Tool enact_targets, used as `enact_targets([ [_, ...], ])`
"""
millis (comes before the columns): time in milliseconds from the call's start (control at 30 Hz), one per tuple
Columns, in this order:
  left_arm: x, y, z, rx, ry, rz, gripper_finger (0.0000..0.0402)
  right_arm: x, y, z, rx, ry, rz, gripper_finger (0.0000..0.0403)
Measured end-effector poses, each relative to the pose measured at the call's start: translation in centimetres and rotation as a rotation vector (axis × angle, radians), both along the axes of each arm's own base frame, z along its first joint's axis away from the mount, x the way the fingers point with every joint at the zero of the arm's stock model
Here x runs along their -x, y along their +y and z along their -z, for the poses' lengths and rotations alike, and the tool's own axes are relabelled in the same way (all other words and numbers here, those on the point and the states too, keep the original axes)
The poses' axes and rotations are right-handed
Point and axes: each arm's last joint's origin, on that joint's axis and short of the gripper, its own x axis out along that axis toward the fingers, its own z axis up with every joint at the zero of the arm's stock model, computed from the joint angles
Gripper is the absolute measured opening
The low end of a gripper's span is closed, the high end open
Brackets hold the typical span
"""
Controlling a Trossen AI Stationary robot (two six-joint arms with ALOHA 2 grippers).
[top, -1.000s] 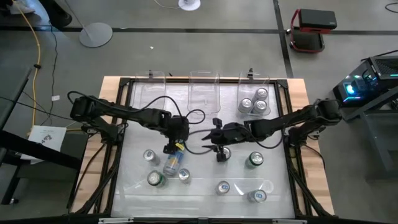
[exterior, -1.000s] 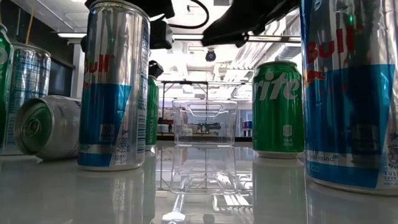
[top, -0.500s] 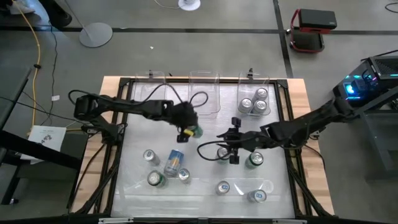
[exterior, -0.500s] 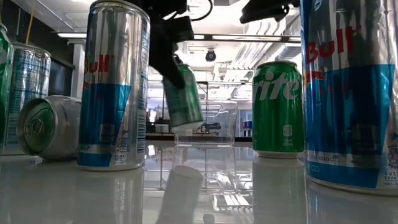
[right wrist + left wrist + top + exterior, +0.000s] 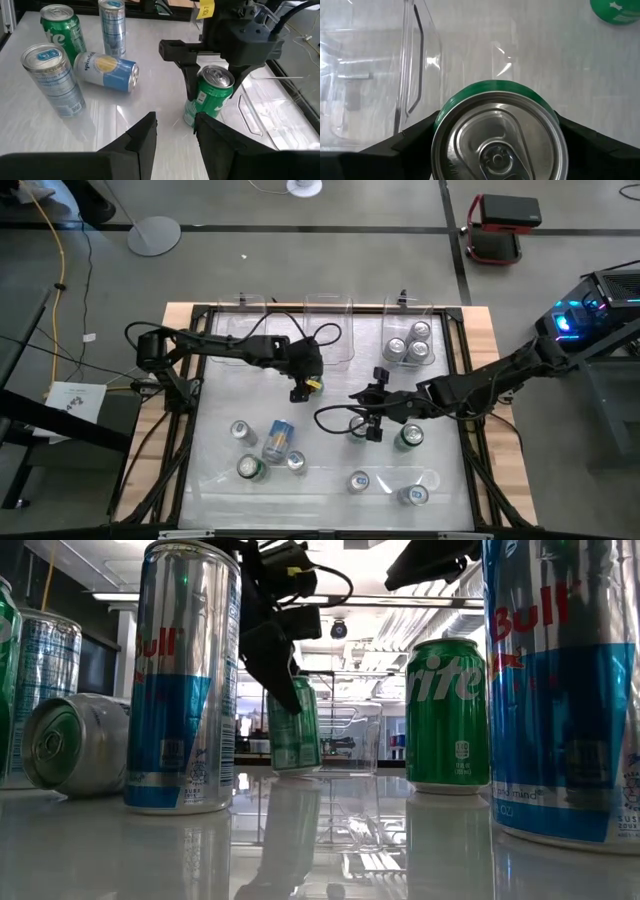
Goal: Sort soda cans
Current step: Move the top right green soda can to the middle of the table
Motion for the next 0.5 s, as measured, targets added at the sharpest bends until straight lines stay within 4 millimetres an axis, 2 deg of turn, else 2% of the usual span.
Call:
enact_targets([
  [500,0.34,0.88,0.00,0.060,0.005,0.000,0.0326,-0.01,0.00,0.02,0.008,0.003,-0.005,0.0129],
])
